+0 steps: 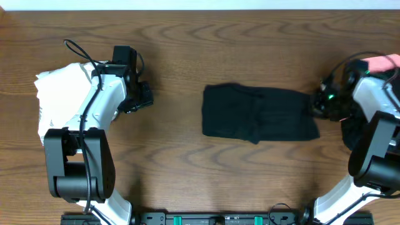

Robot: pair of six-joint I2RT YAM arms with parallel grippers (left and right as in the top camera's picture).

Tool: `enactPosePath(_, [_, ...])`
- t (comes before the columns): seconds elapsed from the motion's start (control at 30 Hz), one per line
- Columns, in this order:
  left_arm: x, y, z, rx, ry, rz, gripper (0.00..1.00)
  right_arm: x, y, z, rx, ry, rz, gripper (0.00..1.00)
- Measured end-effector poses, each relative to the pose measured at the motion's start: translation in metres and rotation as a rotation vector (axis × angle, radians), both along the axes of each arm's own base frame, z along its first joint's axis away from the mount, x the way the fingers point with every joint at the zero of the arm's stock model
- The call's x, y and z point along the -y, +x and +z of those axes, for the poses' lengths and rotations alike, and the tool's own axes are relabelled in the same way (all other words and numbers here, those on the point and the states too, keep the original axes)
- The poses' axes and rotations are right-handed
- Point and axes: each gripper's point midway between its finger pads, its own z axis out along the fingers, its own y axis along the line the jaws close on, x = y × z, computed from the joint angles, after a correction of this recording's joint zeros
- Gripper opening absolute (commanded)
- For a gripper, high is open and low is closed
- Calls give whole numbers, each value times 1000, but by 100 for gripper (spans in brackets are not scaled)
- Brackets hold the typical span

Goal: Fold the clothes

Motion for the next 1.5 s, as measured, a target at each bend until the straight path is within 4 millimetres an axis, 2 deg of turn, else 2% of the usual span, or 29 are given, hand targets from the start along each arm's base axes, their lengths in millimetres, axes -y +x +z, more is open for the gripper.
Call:
enactPosePath(0.13, [0, 0, 0, 0, 0, 0, 43, 3, 18, 42, 32, -35, 39, 1])
enactPosePath(0.23, [0, 0, 0, 0, 0, 0, 43, -9, 28, 71, 55, -56, 94, 1])
enactPosePath(0.3, [0, 0, 0, 0, 0, 0, 43, -29, 35, 89, 76, -66, 157, 1])
enactPosePath(0.4, [0, 0, 0, 0, 0, 0, 43, -73, 40, 103, 109, -70, 273, 1])
enactPosePath(0.43, [0, 0, 0, 0, 0, 0, 43, -97, 40, 106, 120, -69, 332, 1])
enactPosePath(0.63, [0, 0, 0, 0, 0, 0, 43, -192, 21, 104, 145, -103, 558, 1])
enactPosePath(0.77, [0, 0, 0, 0, 0, 0, 43, -240, 7, 96, 158, -150, 662, 6])
enactPosePath(0.87, [0, 0, 0, -1, 0, 0, 43, -268, -10, 78, 120, -177, 741, 7])
enactPosePath(1.0, [0, -2, 0, -6, 0, -1, 43, -286, -29, 46, 30, -209, 810, 6])
enactPosePath(1.17, [0, -3, 0, -10, 2, -11, 43, -285, -40, 18, -70, -245, 833, 7])
enactPosePath(1.37, [0, -3, 0, -10, 3, -15, 43, -283, -40, 16, -76, -248, 844, 7])
enactPosePath(1.5, [0, -2, 0, -9, 3, -15, 43, -287, -53, 19, -93, -184, 964, 8])
